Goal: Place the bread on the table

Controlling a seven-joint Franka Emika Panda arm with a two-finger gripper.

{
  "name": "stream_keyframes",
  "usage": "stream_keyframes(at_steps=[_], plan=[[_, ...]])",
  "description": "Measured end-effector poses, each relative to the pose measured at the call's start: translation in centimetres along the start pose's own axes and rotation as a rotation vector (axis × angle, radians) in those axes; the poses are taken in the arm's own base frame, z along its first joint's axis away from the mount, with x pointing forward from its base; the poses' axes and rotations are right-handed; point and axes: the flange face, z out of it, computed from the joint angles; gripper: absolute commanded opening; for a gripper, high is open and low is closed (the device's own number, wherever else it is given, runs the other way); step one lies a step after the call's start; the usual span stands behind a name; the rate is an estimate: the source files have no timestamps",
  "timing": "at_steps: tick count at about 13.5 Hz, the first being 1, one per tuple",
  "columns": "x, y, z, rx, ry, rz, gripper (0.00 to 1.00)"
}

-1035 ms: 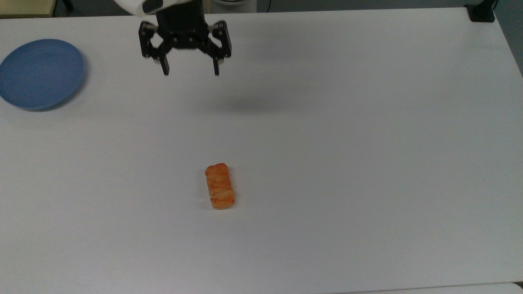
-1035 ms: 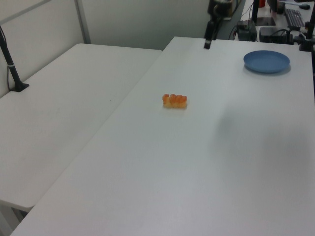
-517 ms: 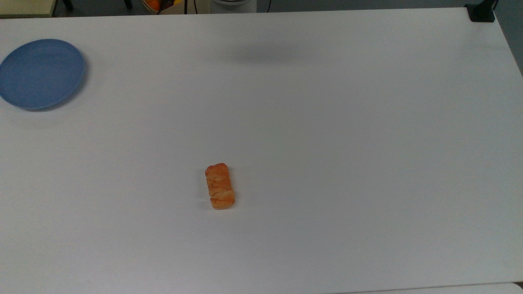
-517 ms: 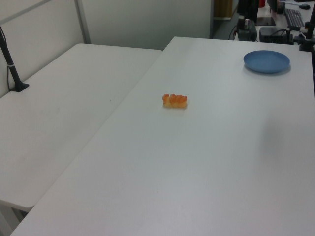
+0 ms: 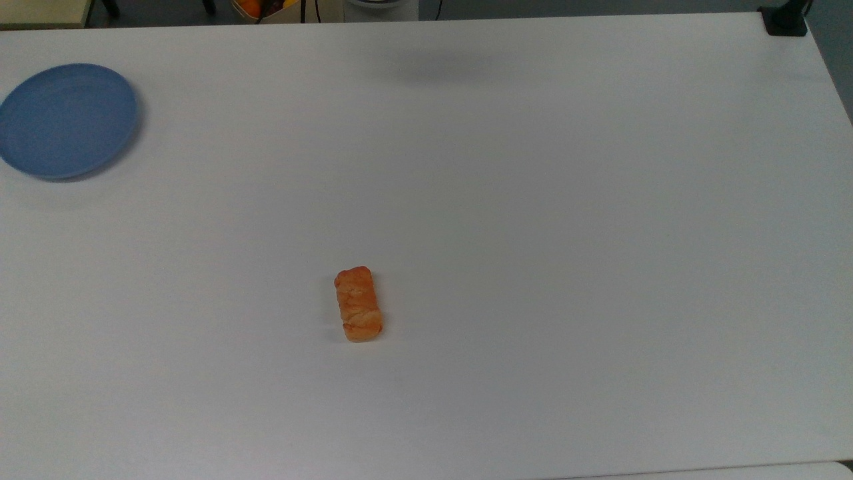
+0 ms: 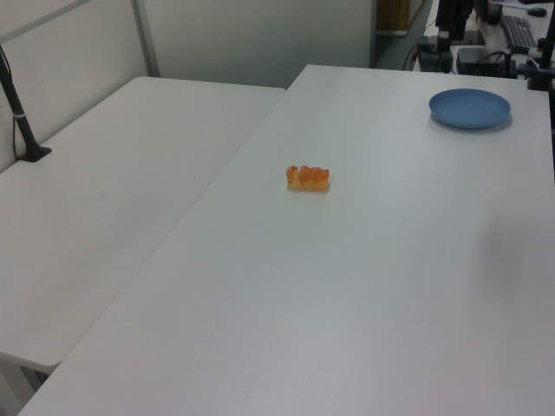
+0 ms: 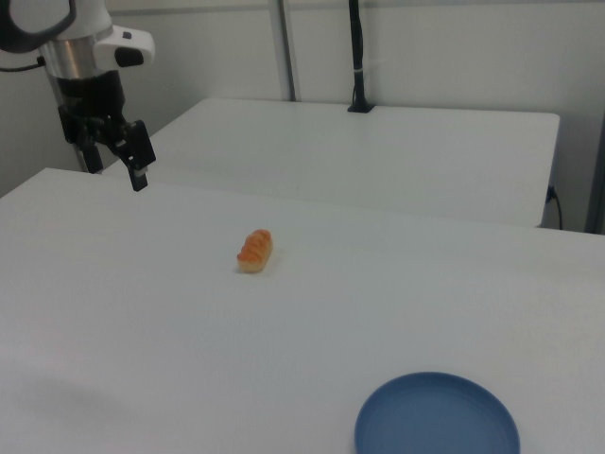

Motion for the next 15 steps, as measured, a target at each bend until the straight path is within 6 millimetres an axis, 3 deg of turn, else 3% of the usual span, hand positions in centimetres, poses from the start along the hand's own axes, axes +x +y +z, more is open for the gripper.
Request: stream_keyframes(at_steps=[6,10,15], plan=[[2.8,-4.2,4.8,-0.003,0.002,-0.055,1.00],[4.2,-4.5,6.5,-0.010,0.011,-0.120,1.00],[5.0,-3.7,6.4,-0.024,0.050,-0.249,1.00]])
